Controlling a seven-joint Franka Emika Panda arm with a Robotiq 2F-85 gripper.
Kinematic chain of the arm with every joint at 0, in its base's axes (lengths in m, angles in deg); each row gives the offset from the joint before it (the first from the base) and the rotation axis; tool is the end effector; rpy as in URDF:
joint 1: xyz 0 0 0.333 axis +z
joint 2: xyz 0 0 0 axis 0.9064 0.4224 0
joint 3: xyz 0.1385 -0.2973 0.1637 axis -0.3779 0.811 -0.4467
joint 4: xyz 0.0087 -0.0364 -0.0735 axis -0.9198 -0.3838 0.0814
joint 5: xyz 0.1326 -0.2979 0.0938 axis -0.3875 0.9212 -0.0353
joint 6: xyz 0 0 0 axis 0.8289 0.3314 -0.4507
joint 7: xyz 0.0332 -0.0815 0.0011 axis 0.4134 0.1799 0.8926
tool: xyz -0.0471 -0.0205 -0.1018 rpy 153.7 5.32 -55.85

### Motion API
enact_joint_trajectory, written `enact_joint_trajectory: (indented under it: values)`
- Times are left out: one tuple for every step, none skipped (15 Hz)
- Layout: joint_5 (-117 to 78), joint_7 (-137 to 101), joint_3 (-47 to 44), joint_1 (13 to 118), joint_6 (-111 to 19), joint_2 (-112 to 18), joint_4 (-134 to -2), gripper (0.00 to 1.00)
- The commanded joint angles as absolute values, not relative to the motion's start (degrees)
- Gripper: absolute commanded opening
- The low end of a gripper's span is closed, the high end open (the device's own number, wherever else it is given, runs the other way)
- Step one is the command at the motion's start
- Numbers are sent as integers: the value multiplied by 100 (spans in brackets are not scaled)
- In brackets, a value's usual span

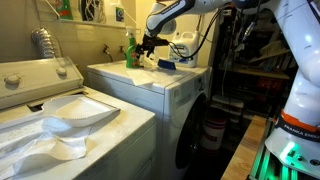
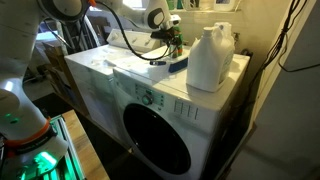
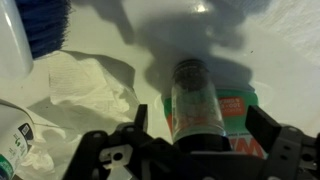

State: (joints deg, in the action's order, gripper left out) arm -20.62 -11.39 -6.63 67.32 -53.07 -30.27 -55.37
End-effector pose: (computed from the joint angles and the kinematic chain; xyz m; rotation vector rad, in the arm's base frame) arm 0.7352 0.0427 0.4826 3.0392 0.1663 0.7712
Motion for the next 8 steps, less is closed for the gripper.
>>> enact_joint_trajectory:
  values:
    - [-2061,-1106,-659,6706,-5502,-2810,-5348,100]
    - [-2076,-1091,-672,6698,-5522,-2782,-5326,100]
    - [-2082,-1085,-678,6695,-5533,-2758,-5313,100]
    - [-2075,-1088,-674,6699,-5528,-2740,-5299,97]
    - [-2088,-1075,-685,6692,-5517,-2723,-5278,74]
    - [-2081,-1080,-682,6699,-5506,-2708,-5261,73]
    - [-2050,-1102,-658,6718,-5521,-2694,-5247,69]
    - [-2044,-1111,-653,6723,-5511,-2686,-5237,62]
